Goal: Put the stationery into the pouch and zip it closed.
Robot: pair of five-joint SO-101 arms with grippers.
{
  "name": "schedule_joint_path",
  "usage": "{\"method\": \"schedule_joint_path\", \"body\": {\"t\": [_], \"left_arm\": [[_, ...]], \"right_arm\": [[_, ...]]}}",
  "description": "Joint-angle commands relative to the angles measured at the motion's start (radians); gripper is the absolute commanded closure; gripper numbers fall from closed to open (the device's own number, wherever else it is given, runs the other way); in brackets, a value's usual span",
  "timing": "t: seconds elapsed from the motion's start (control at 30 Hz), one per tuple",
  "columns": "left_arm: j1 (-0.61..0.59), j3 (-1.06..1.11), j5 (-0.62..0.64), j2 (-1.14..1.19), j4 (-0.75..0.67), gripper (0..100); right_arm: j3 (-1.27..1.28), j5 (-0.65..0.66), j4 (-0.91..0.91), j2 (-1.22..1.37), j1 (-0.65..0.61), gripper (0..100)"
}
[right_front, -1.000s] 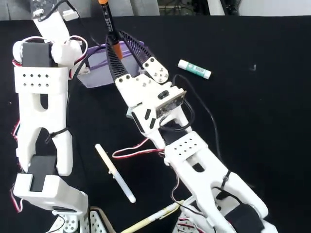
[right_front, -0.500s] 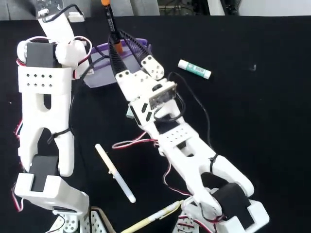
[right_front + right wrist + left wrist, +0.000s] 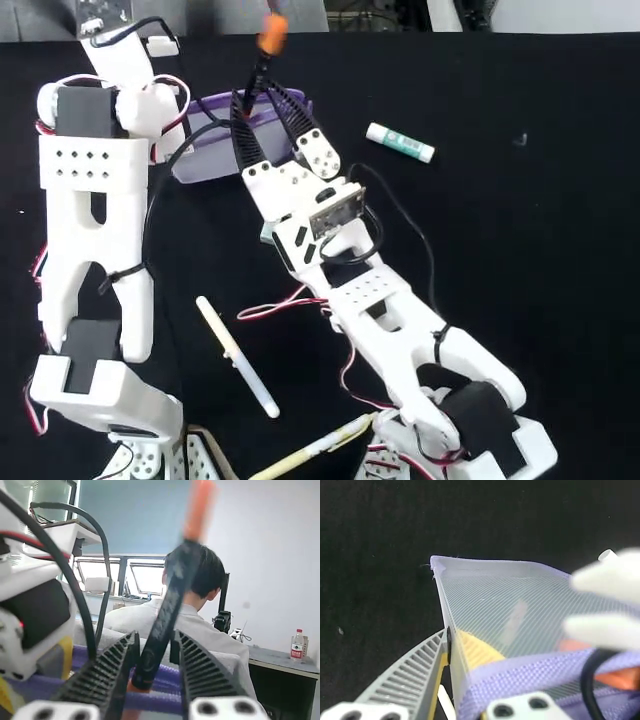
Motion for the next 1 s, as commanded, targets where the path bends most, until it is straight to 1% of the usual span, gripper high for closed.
{"method": "schedule_joint_path", "body": {"t": [0.0, 0.13, 0.2, 0.27, 0.43, 0.53, 0.7, 0.97], "left_arm": [[0.002, -0.054, 0.002, -0.028, -0.005, 97], [0.002, -0.054, 0.003, -0.028, -0.005, 97], [0.002, -0.054, 0.023, -0.028, -0.005, 97], [0.002, -0.054, 0.040, -0.028, -0.005, 97], [0.002, -0.054, 0.038, -0.028, -0.002, 97], [0.002, -0.054, 0.041, -0.028, -0.002, 97], [-0.031, -0.054, 0.043, -0.028, -0.005, 97], [-0.111, -0.054, 0.044, -0.028, -0.020, 97]], "right_arm": [[-0.002, -0.005, -0.018, -0.053, -0.018, 88.8], [-0.005, -0.003, -0.018, -0.064, -0.018, 88.4], [0.004, -0.006, -0.015, -0.093, -0.020, 84.8], [0.016, -0.006, 0.025, -0.143, -0.032, 81.0], [-0.016, -0.006, 0.301, -0.311, -0.044, 76.6], [-0.053, 0.000, 0.460, -0.404, -0.043, 76.3], [-0.058, -0.005, 0.598, -0.579, -0.015, 76.5], [-0.065, -0.006, 0.924, -0.857, 0.060, 76.5]]}}
